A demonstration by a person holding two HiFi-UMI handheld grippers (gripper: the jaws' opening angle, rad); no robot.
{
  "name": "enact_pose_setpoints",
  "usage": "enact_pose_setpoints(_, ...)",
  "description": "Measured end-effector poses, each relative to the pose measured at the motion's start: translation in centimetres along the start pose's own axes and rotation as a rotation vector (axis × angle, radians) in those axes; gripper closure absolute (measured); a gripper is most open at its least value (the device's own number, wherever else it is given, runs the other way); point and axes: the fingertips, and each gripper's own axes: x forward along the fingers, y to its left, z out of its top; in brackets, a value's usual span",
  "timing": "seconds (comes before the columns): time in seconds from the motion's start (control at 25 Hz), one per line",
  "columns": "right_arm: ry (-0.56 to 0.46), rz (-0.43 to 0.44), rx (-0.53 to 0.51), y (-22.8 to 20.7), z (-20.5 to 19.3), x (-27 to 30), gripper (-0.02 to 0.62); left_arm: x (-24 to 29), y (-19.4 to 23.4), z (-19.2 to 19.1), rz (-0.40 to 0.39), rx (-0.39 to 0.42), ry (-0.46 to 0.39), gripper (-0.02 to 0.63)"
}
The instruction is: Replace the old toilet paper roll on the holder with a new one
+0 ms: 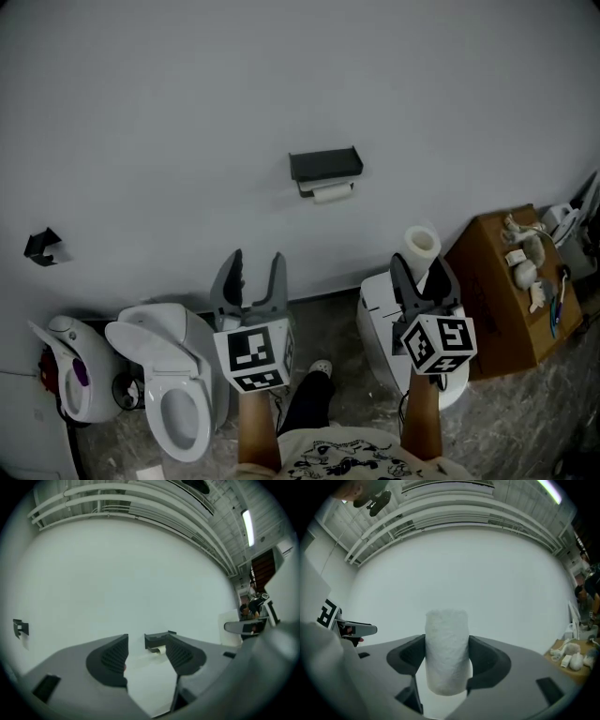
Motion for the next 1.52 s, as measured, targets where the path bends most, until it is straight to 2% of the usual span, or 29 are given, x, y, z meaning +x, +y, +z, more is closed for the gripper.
enact_pose_setpoints(0.44,-0.09,-0.015,0.009,-0.7,1.7,2.6,0.302,3.4,-0.1,2.5,-0.027,0.042,-0.085,0.376)
enact_pose_setpoints(0.6,-0.06,-0.006,0.01,-0.4,1.1,2.7,0.302,3.1,0.0,2.0,-0.021,0.032,-0.068,0.376)
enact_pose_setpoints(0.88,0.029,0.019,0.014,-0.1,-0.4,2.1,0.302,1.9,0.2,-0.2,0.008,0.001,0.022,0.376)
enact_pose_setpoints(1.28,0.022,0.06,0.011,0.0,-0.2,3.5,0.302,2.0,0.5,-0.4,0.045,0.001,0.02,0.376)
enact_pose_setpoints(1.52,0.022,0.094,0.01,0.4,0.2,4.5,0.302,1.9,0.6,0.5,0.062,0.041,0.012,0.376)
